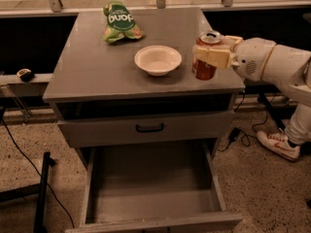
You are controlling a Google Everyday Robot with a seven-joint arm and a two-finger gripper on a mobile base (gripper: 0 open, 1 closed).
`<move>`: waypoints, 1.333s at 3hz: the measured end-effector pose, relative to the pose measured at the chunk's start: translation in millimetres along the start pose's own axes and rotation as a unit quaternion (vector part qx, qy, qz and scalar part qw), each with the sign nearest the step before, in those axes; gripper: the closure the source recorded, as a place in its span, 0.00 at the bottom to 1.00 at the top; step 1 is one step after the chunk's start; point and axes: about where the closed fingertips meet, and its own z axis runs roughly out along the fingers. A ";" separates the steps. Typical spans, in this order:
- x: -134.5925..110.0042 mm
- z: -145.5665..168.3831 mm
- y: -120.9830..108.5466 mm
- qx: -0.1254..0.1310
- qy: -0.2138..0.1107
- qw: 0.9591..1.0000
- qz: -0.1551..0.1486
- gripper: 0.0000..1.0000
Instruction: Pick coke can from middle drawer and place on counter
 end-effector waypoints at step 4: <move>48.5 45.1 -74.6 0.001 0.006 1.000 -0.027 0.04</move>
Offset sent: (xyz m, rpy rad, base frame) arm 0.1039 -0.0554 -0.0707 0.0366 0.1790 -0.2891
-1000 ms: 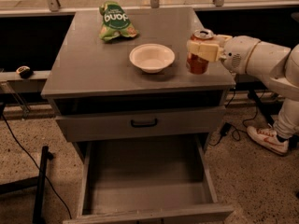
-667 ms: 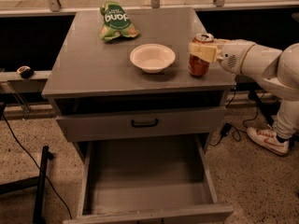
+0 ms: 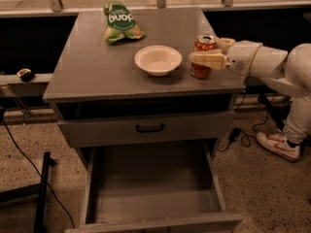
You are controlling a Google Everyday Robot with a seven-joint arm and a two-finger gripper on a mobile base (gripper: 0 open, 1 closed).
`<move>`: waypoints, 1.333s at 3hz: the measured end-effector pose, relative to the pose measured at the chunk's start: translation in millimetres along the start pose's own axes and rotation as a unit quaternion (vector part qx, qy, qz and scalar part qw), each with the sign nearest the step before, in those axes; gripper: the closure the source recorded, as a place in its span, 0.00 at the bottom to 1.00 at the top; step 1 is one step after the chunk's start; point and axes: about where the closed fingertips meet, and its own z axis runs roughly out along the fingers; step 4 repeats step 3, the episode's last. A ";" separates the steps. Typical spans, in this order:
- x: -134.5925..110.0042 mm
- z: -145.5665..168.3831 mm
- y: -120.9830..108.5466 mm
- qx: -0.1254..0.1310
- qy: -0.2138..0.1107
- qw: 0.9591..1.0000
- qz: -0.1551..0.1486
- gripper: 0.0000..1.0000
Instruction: Pick coke can from middle drawer and place on counter
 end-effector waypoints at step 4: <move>-6.7 -13.0 50.0 -0.133 0.057 0.976 -0.161 0.00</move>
Offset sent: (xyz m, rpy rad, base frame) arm -0.0934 0.0065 0.0106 -0.5663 -0.2143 0.3912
